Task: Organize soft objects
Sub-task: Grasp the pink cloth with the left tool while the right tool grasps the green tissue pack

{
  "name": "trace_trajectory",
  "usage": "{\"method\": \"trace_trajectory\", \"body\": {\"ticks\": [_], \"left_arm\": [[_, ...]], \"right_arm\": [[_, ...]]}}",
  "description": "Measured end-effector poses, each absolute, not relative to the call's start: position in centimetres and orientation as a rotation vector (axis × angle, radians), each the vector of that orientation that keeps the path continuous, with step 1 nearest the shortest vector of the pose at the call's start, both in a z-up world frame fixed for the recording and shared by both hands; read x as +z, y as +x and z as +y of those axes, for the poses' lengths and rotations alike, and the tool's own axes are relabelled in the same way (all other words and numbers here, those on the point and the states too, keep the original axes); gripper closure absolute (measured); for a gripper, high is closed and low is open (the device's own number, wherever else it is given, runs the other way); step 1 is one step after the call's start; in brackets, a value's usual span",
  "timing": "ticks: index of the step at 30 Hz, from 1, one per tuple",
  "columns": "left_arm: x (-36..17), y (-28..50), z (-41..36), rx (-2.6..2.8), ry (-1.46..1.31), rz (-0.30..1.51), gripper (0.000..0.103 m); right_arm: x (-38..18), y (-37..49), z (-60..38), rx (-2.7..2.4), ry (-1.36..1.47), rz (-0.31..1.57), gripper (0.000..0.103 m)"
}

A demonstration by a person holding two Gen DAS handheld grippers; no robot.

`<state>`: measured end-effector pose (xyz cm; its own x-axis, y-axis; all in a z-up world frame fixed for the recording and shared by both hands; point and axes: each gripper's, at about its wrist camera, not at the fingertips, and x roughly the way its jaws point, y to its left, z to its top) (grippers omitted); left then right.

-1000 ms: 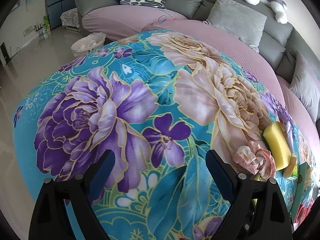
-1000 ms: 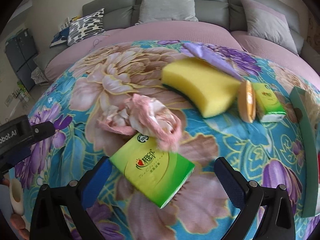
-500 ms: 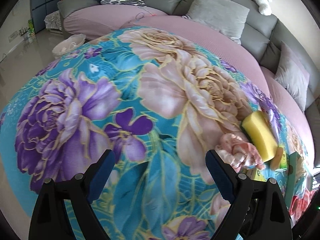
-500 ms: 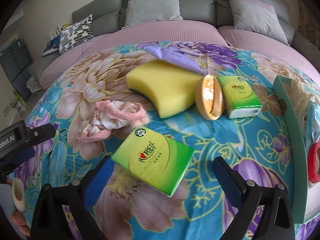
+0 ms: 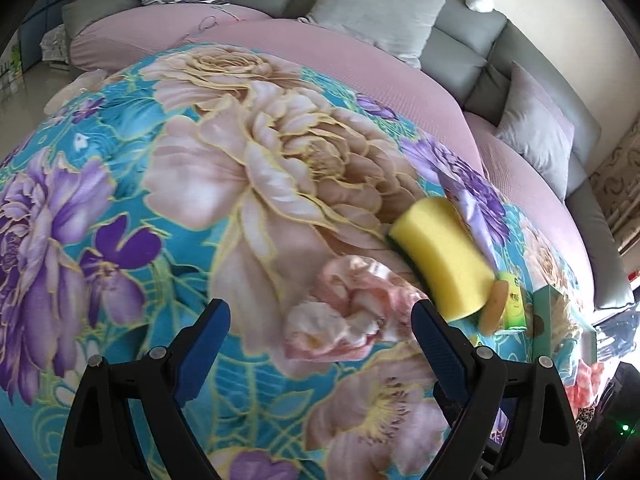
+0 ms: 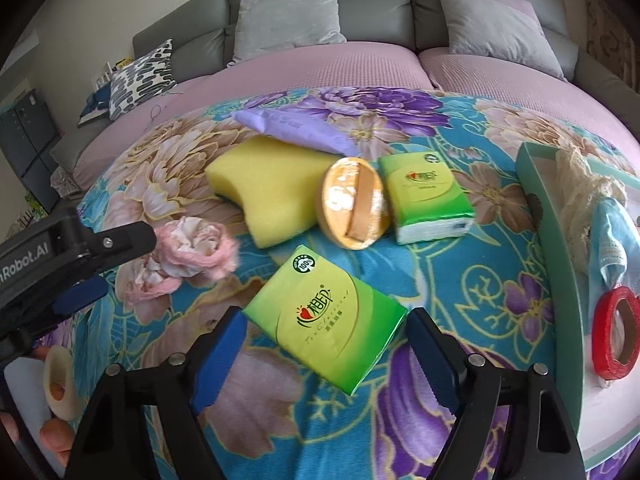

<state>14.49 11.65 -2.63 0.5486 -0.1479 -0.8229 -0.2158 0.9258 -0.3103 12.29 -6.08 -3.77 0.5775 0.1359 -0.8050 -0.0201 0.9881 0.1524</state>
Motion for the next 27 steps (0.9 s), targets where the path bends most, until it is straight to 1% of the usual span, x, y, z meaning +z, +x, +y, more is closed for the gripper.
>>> {"method": "trace_trajectory", "body": {"ticks": [9,13,15,17,19,21,22,24,27], "left_arm": [[-4.0,15.7,9.6,0.019,-0.361,1.043,0.011],[-4.4,15.7,8.9,0.006,-0.337,1.06,0.012],[-4.4,15.7,8.7,0.019,-0.315,1.063,0.024],[-4.5,15.7,8.7,0.031,-0.3,1.065,0.028],[-4.5,15.7,8.6,0.038,-0.29,1.066,0.034],[-4.4,15.6,8.5,0.036,-0.281,1.067,0.047],[-4.5,15.7,8.5,0.031,-0.282,1.068,0.051],[-4.4,15.6,8.5,0.021,-0.286,1.071,0.068],[-4.4,15.4,8.6,0.004,-0.312,1.074,0.08]], "right_arm": [[-3.8,12.2,-7.1,0.106,0.166,0.953,0.021],[-3.7,12.2,-7.4,0.108,0.173,0.955,0.021],[-3.8,12.2,-7.5,0.111,0.176,0.957,0.021],[-3.8,12.2,-7.5,0.112,0.177,0.958,0.021],[-3.8,12.2,-7.5,0.112,0.176,0.958,0.021],[-3.8,12.2,-7.5,0.114,0.175,0.96,0.021],[-3.9,12.2,-7.6,0.115,0.174,0.96,0.021],[-3.9,12.2,-7.6,0.118,0.176,0.96,0.022],[-3.8,12.1,-7.8,0.13,0.191,0.958,0.023]]}}
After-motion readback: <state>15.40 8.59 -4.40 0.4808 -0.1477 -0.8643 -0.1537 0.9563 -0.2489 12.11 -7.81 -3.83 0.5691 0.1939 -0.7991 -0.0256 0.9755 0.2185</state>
